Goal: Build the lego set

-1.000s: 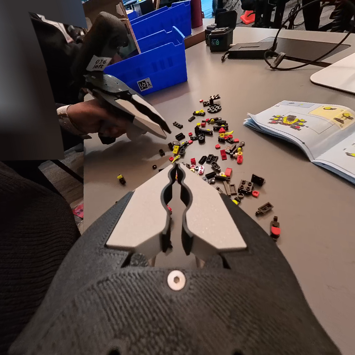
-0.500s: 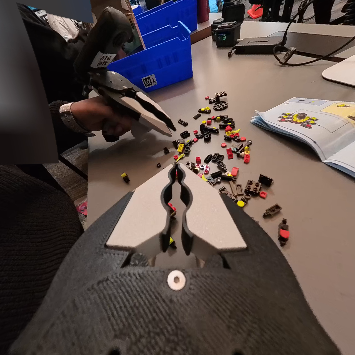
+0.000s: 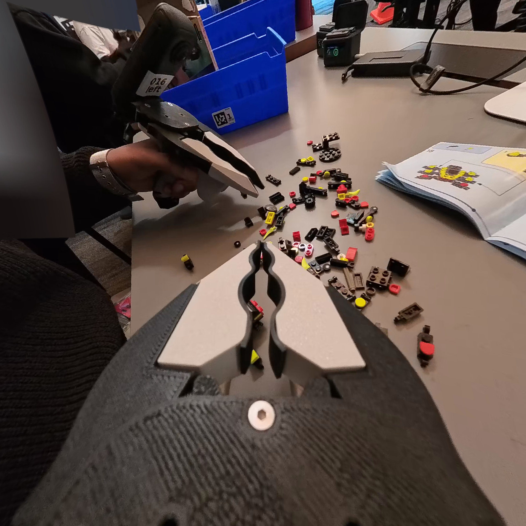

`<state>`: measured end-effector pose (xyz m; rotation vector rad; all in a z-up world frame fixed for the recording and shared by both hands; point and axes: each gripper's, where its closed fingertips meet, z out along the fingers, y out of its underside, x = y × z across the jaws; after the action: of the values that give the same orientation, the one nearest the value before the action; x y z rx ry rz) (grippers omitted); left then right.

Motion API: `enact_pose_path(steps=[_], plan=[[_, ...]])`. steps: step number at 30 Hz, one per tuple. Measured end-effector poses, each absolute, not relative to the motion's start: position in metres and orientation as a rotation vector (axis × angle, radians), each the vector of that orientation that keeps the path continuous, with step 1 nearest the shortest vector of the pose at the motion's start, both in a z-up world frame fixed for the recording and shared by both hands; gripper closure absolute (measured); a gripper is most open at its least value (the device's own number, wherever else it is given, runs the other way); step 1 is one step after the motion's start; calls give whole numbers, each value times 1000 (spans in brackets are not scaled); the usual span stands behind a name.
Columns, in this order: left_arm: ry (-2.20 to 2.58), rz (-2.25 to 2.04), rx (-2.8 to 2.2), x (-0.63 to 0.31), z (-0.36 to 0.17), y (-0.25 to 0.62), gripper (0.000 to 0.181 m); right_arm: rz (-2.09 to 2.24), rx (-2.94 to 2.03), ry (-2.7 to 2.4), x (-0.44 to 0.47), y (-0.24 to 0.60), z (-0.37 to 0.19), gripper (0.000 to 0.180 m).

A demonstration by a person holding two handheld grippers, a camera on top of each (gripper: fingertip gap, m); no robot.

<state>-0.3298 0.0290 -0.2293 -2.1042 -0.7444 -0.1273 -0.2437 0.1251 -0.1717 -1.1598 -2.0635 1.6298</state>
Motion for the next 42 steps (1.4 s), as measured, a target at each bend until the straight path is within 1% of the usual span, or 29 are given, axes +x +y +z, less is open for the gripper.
enact_pose_path(steps=[1,4,9,12,14,20,31,35,39,42], plan=[[-744,-123,-2104,-330,-229,29,166,1630,-1160,-2063,-244,125,-172,180],[-744,-23,-2102,-348,-228,24,166,1629,-1168,-2056,-245,125,-172,180],[-759,208,-2041,-416,-217,14,166,1649,-1172,-2066,-245,121,-173,180],[-701,270,-2071,-446,-221,17,167,1641,-1153,-2063,-245,121,-170,180],[-680,264,-2127,-455,-233,19,167,1632,-1142,-2060,-246,121,-169,180],[-708,125,-2202,-446,-248,18,167,1636,-1146,-2069,-245,120,-171,180],[-633,116,-2252,-439,-252,24,166,1645,-1157,-2082,-245,118,-174,180],[-605,127,-2256,-437,-251,25,174,1634,-1148,-2091,-244,116,-175,180],[-598,145,-2171,-438,-238,24,174,1619,-1134,-2093,-244,116,-175,180],[-617,-6,-2022,-419,-209,31,175,1608,-1117,-2082,-244,117,-172,180]])
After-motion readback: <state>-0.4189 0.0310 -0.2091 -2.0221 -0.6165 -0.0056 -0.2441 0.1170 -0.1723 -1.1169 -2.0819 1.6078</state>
